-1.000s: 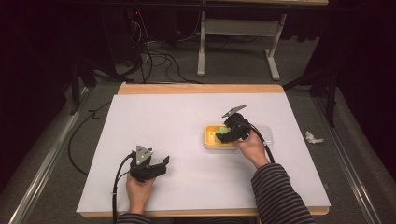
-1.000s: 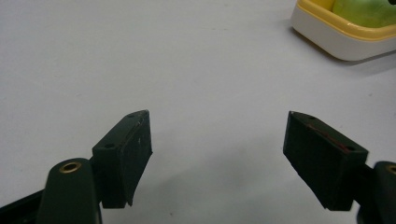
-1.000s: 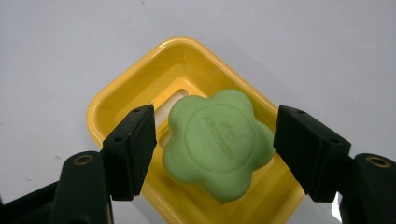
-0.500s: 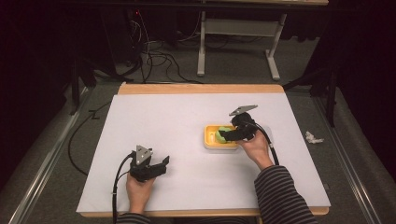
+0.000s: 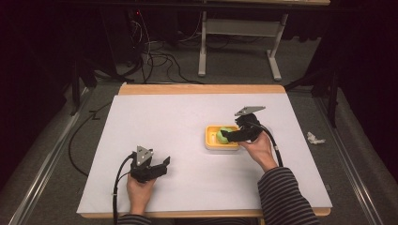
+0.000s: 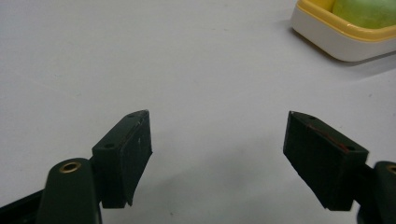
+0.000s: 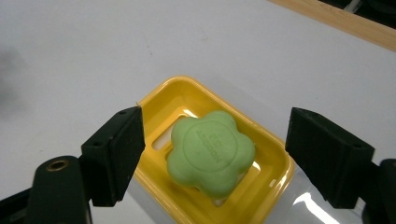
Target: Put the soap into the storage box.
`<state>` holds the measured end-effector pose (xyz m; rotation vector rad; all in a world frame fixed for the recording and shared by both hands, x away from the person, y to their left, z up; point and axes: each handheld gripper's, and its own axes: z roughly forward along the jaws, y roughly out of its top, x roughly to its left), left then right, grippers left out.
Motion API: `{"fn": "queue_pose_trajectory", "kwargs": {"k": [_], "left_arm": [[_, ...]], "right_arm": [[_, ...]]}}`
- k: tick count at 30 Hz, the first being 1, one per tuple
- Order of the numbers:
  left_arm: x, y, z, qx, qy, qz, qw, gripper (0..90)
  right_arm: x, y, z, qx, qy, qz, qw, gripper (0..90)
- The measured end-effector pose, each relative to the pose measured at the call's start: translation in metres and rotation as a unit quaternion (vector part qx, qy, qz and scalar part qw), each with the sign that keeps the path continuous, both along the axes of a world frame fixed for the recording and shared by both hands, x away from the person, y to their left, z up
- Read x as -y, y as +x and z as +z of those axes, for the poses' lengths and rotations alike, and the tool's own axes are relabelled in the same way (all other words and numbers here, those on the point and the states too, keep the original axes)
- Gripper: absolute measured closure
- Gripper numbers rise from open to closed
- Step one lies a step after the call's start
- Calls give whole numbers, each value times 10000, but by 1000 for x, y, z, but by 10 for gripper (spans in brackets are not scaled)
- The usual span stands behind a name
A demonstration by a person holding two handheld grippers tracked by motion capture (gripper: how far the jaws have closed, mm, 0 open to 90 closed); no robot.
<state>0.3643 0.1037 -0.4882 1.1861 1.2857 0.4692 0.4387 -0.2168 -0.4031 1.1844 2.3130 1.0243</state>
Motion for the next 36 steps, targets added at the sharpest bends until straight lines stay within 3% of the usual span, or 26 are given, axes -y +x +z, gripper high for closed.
{"fn": "queue_pose_trajectory", "kwargs": {"k": [22,30,36], "left_arm": [[1,0,0,16,42,34,10000,242],[0,-1,0,34,41,25,10000,241],[0,-1,0,34,50,25,10000,241]], "right_arm": [[12,-16,13,134,142,-88,9998,148],[18,-26,17,367,202,-149,9990,153],[18,-33,22,581,38,-95,9983,153]]}}
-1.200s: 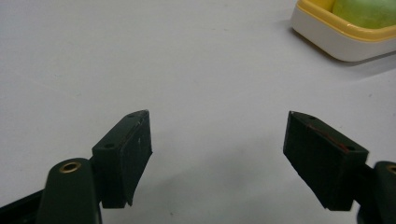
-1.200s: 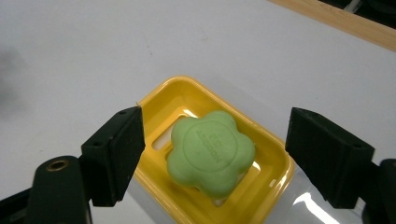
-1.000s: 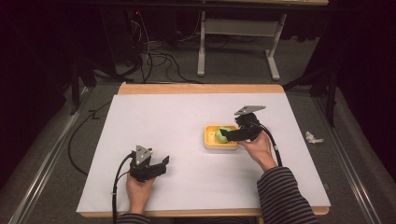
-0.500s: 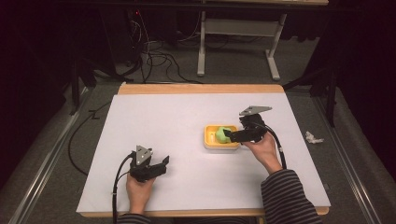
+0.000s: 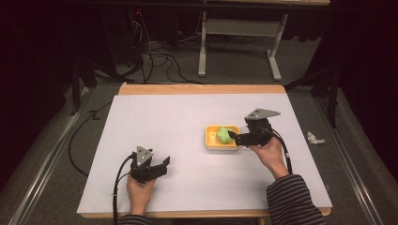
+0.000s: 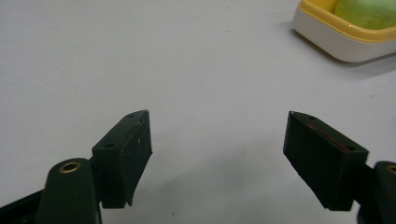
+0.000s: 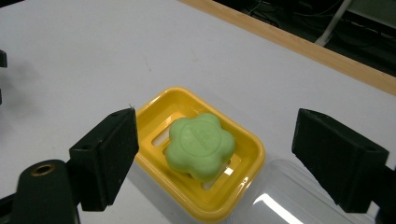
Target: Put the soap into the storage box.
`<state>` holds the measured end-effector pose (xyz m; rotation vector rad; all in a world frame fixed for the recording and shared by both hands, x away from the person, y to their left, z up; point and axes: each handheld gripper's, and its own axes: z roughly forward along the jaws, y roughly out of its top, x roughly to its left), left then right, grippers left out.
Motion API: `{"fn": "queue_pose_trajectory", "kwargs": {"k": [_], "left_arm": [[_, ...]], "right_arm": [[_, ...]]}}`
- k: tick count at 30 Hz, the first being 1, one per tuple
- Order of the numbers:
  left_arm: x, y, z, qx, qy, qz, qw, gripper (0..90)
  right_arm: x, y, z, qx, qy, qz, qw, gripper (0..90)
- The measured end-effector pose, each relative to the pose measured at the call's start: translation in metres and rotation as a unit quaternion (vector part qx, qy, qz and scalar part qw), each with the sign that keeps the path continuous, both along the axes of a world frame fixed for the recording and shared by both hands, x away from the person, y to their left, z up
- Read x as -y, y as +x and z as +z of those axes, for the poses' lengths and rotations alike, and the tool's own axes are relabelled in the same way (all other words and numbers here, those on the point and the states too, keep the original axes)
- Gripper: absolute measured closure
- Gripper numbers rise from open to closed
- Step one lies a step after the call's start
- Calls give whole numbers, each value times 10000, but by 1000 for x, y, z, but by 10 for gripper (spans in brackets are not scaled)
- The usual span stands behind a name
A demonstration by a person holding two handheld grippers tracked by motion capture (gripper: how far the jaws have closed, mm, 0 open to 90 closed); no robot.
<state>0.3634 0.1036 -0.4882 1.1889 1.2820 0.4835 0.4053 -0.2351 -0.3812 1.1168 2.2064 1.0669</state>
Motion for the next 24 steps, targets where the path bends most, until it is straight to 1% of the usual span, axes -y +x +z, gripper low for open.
{"fn": "queue_pose_trajectory", "kwargs": {"k": [2,4,6,10,11,14,15,16,18,19,24], "left_arm": [[0,0,0,-3,-4,-3,10000,241],[0,0,0,1,1,2,10000,241],[0,0,0,-3,6,1,10000,241],[0,0,0,-3,12,3,10000,241],[0,0,0,-3,11,4,10000,241],[0,0,0,-4,9,1,10000,241],[0,0,0,-2,-5,-2,10000,241],[0,0,0,0,-11,-5,10000,241],[0,0,0,0,-40,4,10000,241],[0,0,0,6,-48,12,10000,240],[0,0,0,5,-38,2,10000,240]], "right_arm": [[2,-1,0,28,-54,19,10000,152],[4,-2,1,19,-54,-31,10000,152],[8,-3,2,28,-29,-65,10000,152],[14,-8,4,153,39,-184,9997,152],[15,-9,4,207,51,-188,9996,152],[18,-12,5,269,109,-193,9994,158],[19,-13,4,214,108,-214,9995,158],[20,-13,4,220,77,-219,9995,159],[21,-15,4,250,68,-277,9993,168],[22,-16,4,258,108,-274,9992,174],[26,-21,7,342,148,-258,9990,193]]}}
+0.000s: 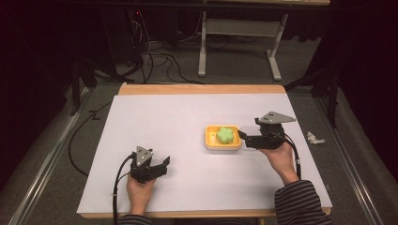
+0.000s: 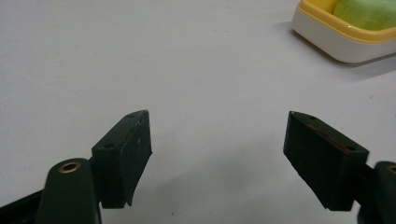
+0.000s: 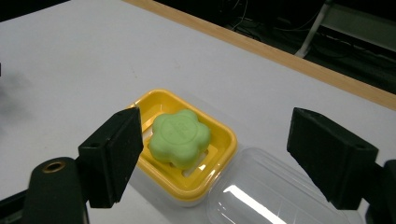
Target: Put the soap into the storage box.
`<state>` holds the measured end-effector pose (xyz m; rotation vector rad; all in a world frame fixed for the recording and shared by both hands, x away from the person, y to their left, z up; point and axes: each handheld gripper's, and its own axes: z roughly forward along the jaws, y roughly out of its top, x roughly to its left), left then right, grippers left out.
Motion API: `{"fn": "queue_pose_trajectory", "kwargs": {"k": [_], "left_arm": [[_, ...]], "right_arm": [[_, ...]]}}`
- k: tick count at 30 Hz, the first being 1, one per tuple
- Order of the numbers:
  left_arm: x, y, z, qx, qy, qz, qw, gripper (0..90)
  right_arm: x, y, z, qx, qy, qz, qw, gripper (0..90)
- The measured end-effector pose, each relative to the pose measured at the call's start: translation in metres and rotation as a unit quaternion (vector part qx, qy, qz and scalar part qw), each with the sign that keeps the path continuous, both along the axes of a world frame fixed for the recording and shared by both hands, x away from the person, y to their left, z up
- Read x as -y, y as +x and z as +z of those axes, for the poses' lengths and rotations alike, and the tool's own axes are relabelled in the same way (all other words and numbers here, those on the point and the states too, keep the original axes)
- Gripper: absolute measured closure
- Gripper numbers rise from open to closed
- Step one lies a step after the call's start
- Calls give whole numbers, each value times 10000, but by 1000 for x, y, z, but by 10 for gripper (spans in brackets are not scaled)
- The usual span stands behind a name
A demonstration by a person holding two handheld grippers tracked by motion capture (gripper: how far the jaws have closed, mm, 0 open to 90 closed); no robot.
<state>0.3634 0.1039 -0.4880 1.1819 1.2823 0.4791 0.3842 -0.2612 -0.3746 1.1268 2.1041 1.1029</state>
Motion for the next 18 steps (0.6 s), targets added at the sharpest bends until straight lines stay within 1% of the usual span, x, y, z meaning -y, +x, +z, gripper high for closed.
{"fn": "queue_pose_trajectory", "kwargs": {"k": [1,2,4,6,8,15,17,18], "left_arm": [[0,0,0,-3,-17,-3,10000,240],[0,0,0,-7,-10,-4,10000,240],[0,0,0,-10,5,-2,10000,240],[0,0,0,-12,9,1,10000,240],[0,0,0,-16,12,10,10000,240],[0,1,0,-23,28,6,10000,240],[0,1,0,-18,2,10,10000,240],[0,1,0,-16,-2,12,10000,240]], "right_arm": [[0,-1,1,-19,36,-26,10000,195],[2,-2,1,20,17,-1,10000,196],[4,-5,2,20,104,-31,9999,201],[7,-6,2,72,146,-25,9999,202],[9,-7,3,57,225,-58,9997,204],[15,-14,4,80,311,-89,9994,216],[18,-16,4,88,300,-95,9995,218],[18,-17,4,80,353,-119,9993,219]]}}
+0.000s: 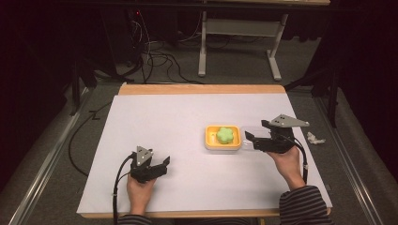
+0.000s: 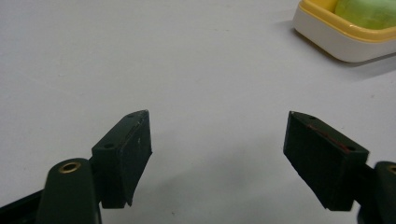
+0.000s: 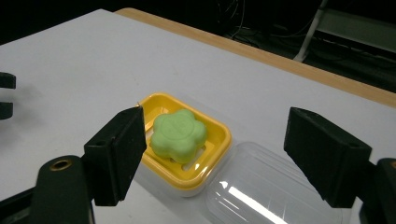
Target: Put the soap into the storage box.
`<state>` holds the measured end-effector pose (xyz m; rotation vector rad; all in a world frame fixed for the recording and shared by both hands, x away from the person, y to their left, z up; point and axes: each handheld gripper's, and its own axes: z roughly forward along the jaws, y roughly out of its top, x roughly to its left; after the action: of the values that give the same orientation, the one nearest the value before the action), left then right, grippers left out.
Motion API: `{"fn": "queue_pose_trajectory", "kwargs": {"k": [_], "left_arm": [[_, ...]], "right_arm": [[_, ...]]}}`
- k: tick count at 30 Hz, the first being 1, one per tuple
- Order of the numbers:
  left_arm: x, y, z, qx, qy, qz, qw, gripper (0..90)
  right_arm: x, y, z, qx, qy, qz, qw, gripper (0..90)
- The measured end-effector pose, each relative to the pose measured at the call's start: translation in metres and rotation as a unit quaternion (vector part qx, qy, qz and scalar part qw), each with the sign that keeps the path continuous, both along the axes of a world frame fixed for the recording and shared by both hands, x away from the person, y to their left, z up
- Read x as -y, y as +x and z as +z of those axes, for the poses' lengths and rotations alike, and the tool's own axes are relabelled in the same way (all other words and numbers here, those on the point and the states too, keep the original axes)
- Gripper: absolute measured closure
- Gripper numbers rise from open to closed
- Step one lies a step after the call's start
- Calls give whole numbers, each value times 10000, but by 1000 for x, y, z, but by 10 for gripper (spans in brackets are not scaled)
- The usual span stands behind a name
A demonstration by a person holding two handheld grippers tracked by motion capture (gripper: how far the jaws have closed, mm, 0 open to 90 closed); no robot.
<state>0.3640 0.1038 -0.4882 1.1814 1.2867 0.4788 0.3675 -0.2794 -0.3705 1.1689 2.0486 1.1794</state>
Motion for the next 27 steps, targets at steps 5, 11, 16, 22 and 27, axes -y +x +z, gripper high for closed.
{"fn": "queue_pose_trajectory", "kwargs": {"k": [5,11,16,22,27], "left_arm": [[0,0,0,-6,-3,-3,10000,240],[-1,0,0,-19,-13,-5,10000,240],[-1,0,0,-14,-33,6,10000,240],[-1,0,1,-15,-45,4,10000,239],[-2,0,1,-8,-77,3,10000,238]], "right_arm": [[5,-6,2,46,10,-53,10000,220],[13,-15,3,98,94,-126,9998,222],[23,-22,1,116,241,-252,9993,223],[30,-32,0,137,236,-303,9992,225],[32,-37,-1,140,267,-329,9990,226]]}}
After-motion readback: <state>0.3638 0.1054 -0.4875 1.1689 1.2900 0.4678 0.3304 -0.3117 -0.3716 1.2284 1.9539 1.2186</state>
